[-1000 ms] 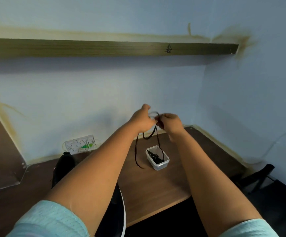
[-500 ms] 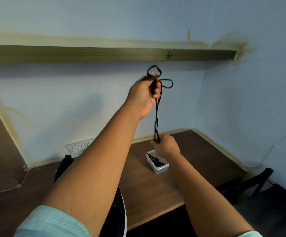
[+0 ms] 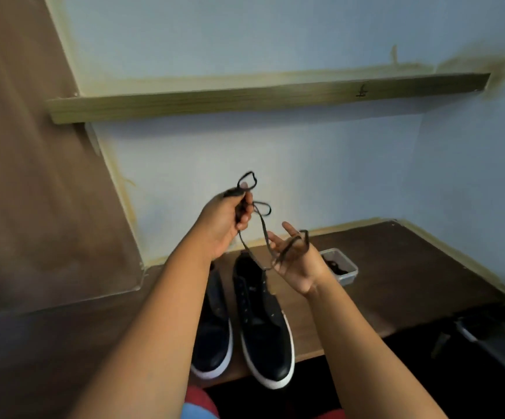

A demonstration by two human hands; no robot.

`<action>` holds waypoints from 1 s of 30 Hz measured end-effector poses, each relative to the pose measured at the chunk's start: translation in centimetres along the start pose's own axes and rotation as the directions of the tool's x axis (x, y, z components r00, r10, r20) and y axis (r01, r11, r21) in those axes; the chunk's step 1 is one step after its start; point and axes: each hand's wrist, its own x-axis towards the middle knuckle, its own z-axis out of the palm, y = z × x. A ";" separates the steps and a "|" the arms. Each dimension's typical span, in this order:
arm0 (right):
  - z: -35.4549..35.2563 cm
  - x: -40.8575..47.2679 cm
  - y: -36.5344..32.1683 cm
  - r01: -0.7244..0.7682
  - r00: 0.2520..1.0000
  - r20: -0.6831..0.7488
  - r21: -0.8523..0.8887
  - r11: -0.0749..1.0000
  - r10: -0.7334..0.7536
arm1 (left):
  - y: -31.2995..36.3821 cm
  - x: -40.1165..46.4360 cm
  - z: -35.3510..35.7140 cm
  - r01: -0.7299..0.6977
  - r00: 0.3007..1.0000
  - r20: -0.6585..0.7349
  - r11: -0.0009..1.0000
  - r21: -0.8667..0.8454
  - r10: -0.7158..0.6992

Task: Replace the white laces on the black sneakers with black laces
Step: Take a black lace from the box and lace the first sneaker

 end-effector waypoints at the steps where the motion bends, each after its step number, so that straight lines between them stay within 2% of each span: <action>1: 0.0 -0.4 1.1 -0.044 0.999 0.010 0.061 0.997 0.043 | -0.8 -1.2 -1.6 0.040 0.999 -0.016 0.997 0.071 -0.039; 3: 0.1 -0.7 3.2 -0.139 0.990 -0.004 0.074 0.988 0.139 | -2.5 -3.4 -4.9 0.124 0.992 -0.054 0.943 0.310 -0.113; 5: 0.4 -0.6 5.0 -0.242 0.969 -0.034 0.027 0.970 0.243 | -3.7 -5.1 -8.0 0.188 0.982 -0.122 0.797 0.574 -0.144; 6: 0.6 -0.5 5.9 -0.286 0.957 -0.058 0.000 0.958 0.286 | -4.2 -5.6 -9.4 0.215 0.976 -0.167 0.743 0.634 -0.140; 10: 1.7 -0.2 8.7 -0.361 0.931 -0.110 -0.116 0.925 0.349 | -5.3 -7.2 -13.6 0.340 0.933 -0.309 0.724 0.601 -0.181; 13: 2.1 0.4 10.1 -0.307 0.948 -0.136 -0.153 0.939 0.288 | -6.4 -7.6 -16.5 0.398 0.908 -0.365 0.701 0.592 -0.207; 17: 1.5 1.3 10.4 -0.086 0.982 -0.189 -0.348 0.933 0.020 | -8.2 -8.4 -19.8 0.462 0.879 -0.429 0.590 0.662 -0.207; 20: 1.0 1.4 10.1 0.013 0.975 -0.194 -0.439 0.898 -0.109 | -9.3 -8.3 -20.9 0.484 0.859 -0.471 0.610 0.627 -0.198; 23: 0.4 1.6 10.4 0.021 0.951 -0.219 -0.659 0.752 -0.219 | -9.8 -7.3 -22.2 0.523 0.812 -0.560 0.632 0.571 -0.166; 24: 0.1 1.7 10.6 0.019 0.945 -0.210 -0.728 0.685 -0.249 | -9.7 -7.0 -22.8 0.551 0.788 -0.597 0.604 0.576 -0.149; 27: -0.4 1.6 11.0 0.064 0.963 -0.069 -0.880 0.472 -0.259 | -8.6 -7.2 -24.7 0.706 0.672 -0.739 0.335 0.624 -0.038; 28: -0.2 1.5 11.2 0.101 0.968 -0.004 -0.910 0.402 -0.252 | -7.9 -7.4 -24.9 0.738 0.642 -0.766 0.279 0.614 -0.012; 30: 0.4 1.2 11.8 0.204 0.959 0.123 -0.925 0.321 -0.255 | -7.1 -7.7 -24.7 0.750 0.633 -0.774 0.246 0.613 0.000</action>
